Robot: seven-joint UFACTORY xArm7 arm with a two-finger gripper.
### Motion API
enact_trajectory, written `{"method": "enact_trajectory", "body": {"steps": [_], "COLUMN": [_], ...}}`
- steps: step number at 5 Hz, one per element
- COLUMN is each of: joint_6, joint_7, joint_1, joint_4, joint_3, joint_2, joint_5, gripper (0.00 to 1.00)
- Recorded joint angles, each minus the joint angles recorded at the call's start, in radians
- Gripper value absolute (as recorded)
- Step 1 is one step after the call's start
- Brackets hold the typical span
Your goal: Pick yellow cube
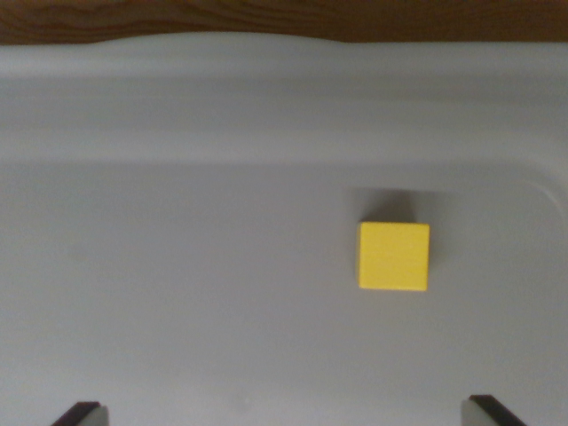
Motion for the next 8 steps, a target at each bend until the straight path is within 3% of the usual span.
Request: {"method": "enact_trajectory", "body": {"steps": [1,2,3,4,5,6,7,8], "joint_6": [-0.046,-0.046,-0.094,-0.094,-0.139,-0.139,-0.187,-0.187], "joint_7": [-0.016,-0.016,-0.033,-0.033,-0.048,-0.048,-0.065,-0.065], "joint_1": [-0.0069,-0.0069,-0.0139,-0.0139,-0.0206,-0.0206,-0.0279,-0.0279], "joint_4": [-0.013,-0.013,-0.027,-0.027,-0.04,-0.04,-0.054,-0.054], "joint_3": [-0.002,-0.002,-0.005,-0.005,-0.007,-0.007,-0.009,-0.009], "joint_2": [0.04,0.04,0.081,0.081,0.12,0.12,0.162,0.162], "joint_5": [0.0032,0.0032,0.0065,0.0065,0.0097,0.0097,0.013,0.013], "gripper": [0.0,0.0,0.0,0.0,0.0,0.0,0.0,0.0]}}
